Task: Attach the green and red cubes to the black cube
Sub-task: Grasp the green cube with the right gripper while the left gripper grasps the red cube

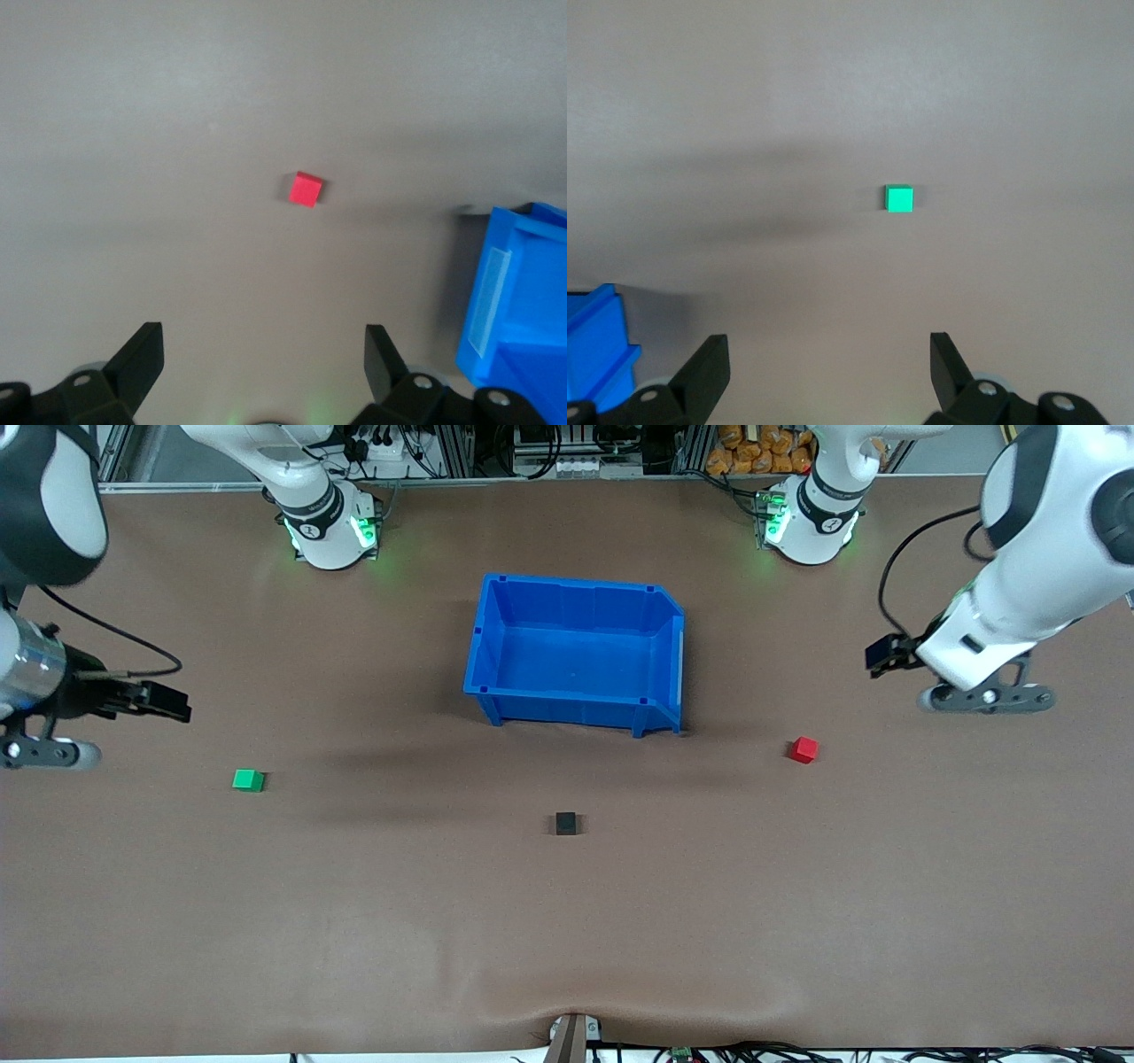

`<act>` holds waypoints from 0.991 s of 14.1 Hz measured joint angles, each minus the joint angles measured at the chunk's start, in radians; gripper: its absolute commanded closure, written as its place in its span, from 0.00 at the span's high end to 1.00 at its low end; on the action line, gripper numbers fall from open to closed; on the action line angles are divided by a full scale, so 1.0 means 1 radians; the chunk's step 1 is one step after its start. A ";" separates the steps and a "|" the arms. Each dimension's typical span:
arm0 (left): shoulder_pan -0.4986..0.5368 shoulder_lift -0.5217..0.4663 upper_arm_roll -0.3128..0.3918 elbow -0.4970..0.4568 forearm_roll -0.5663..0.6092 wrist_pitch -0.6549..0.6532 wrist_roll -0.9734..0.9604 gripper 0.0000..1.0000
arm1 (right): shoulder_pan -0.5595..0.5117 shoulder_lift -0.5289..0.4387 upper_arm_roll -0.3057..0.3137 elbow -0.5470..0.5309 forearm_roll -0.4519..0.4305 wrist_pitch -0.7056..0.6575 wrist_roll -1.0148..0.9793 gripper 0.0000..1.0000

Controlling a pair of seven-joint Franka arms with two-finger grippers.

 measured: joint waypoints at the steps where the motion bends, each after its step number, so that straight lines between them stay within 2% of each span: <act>1: 0.000 0.003 -0.001 -0.046 0.000 0.056 0.000 1.00 | -0.008 0.016 0.000 0.000 0.000 0.000 0.002 1.00; 5: 0.000 0.039 -0.002 -0.224 0.000 0.329 0.000 1.00 | -0.041 0.067 -0.001 -0.002 0.001 -0.001 0.005 1.00; 9: -0.003 0.174 -0.008 -0.326 0.023 0.598 0.042 1.00 | -0.050 0.189 -0.001 -0.002 0.001 0.031 0.006 1.00; 12: -0.010 0.276 -0.016 -0.340 0.052 0.671 0.077 1.00 | -0.072 0.287 -0.001 -0.004 0.001 0.120 0.011 1.00; 14: -0.012 0.312 -0.018 -0.339 0.115 0.691 0.080 1.00 | -0.094 0.360 -0.001 -0.005 0.001 0.175 0.011 1.00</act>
